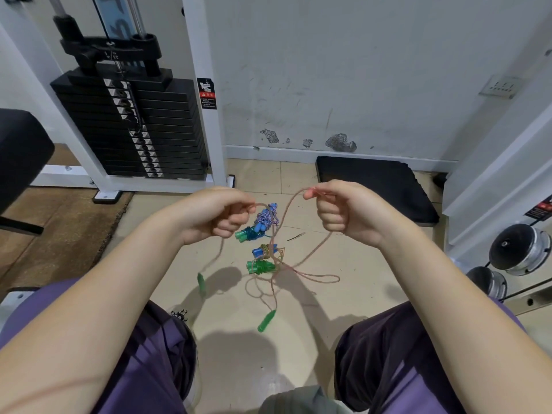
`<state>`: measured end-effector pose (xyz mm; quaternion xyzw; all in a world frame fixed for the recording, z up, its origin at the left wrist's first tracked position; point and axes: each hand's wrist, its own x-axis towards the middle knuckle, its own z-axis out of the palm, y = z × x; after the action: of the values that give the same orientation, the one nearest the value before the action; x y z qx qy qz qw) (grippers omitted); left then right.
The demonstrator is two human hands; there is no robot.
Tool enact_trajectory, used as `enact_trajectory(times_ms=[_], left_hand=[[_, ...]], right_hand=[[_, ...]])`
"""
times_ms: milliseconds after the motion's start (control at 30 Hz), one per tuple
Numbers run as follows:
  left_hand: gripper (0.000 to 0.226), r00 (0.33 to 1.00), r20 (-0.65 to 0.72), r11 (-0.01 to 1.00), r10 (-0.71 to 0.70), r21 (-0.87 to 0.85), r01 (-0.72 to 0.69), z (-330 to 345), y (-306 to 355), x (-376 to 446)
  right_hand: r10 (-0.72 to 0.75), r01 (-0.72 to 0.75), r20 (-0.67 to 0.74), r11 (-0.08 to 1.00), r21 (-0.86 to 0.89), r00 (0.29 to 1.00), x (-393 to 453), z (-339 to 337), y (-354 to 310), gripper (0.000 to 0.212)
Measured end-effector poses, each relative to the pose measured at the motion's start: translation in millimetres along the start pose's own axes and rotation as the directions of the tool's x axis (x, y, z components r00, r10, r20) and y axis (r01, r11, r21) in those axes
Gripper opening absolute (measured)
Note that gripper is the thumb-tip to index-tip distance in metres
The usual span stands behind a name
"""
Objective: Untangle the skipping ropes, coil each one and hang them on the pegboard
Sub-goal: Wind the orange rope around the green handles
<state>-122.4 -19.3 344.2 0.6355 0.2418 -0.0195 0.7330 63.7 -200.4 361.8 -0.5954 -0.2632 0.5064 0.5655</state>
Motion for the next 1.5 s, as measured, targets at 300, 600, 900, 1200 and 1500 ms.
enact_trajectory(times_ms=[300,600,900,1200,1500], left_hand=[[0.02,0.994,-0.102,1.0,0.028,0.007,-0.028,-2,-6,6],[0.027,0.939,-0.345,0.999,0.011,0.035,0.001,-13,-4,9],[0.046,0.977,-0.045,0.919,0.21,0.349,-0.182,20,-15,10],[0.021,0.977,0.156,0.951,0.149,0.247,-0.184,37,-17,14],[0.033,0.952,-0.245,0.874,0.185,0.484,-0.045,-13,-7,5]], right_hand=[[-0.037,0.037,0.002,0.999,0.017,0.999,3,0,7,0.027],[-0.07,0.065,-0.078,0.996,-0.061,0.994,3,-9,5,0.027],[-0.149,0.185,0.157,0.95,-0.252,0.976,1,9,7,0.026],[-0.217,0.226,0.073,0.961,-0.162,0.973,1,13,4,0.019],[-0.317,0.067,-0.505,0.89,-0.451,0.803,1,-35,-1,0.042]])
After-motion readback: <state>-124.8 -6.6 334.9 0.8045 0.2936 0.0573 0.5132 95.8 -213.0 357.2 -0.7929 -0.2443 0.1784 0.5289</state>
